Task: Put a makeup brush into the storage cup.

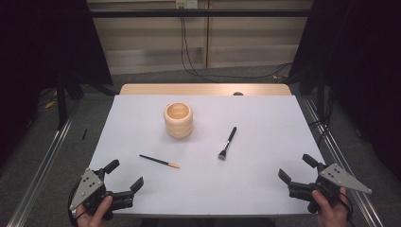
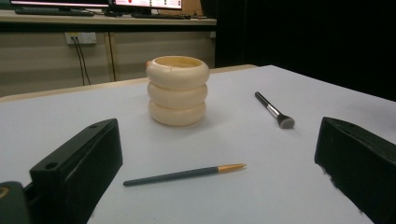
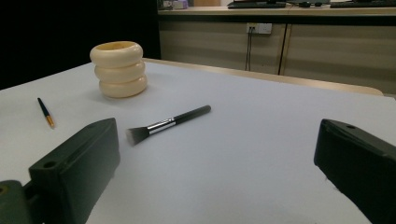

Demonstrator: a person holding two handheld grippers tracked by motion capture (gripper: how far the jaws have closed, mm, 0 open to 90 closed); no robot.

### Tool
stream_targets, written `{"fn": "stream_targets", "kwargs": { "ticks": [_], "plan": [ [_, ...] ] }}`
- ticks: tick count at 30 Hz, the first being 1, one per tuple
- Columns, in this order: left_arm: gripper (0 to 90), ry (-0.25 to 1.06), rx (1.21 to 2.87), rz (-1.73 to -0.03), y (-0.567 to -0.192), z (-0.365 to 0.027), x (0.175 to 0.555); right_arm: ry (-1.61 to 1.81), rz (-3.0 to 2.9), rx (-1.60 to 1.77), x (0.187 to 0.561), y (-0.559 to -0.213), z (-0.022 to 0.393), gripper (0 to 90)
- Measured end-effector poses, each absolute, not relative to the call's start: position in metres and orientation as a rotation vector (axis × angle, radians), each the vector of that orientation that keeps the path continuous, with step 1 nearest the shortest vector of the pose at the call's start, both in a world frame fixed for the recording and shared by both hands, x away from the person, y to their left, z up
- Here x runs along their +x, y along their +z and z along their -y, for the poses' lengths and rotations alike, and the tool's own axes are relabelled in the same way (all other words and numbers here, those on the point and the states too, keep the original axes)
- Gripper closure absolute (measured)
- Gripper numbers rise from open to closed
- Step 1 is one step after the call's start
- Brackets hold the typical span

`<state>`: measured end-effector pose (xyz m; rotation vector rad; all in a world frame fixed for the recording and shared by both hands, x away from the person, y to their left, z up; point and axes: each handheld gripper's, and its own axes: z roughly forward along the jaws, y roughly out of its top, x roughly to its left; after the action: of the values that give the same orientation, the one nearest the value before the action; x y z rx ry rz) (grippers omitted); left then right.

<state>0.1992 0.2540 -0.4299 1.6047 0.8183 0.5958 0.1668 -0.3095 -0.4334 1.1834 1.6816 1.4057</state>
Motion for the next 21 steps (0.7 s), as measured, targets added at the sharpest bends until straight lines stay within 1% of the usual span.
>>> {"fn": "stream_targets", "kwargs": {
  "ticks": [14,21],
  "plan": [
    [1.0,0.582,1.609,-0.829,-0.4303,-0.2517,0.2019,1.416,-1.689,1.175,0.1645,-0.4346,0.3109,0.0],
    [1.2,0.573,1.608,-0.832,-0.4221,-0.2509,0.2021,1.431,-1.69,1.187,0.1658,-0.4355,0.3078,0.0]
  ]
}}
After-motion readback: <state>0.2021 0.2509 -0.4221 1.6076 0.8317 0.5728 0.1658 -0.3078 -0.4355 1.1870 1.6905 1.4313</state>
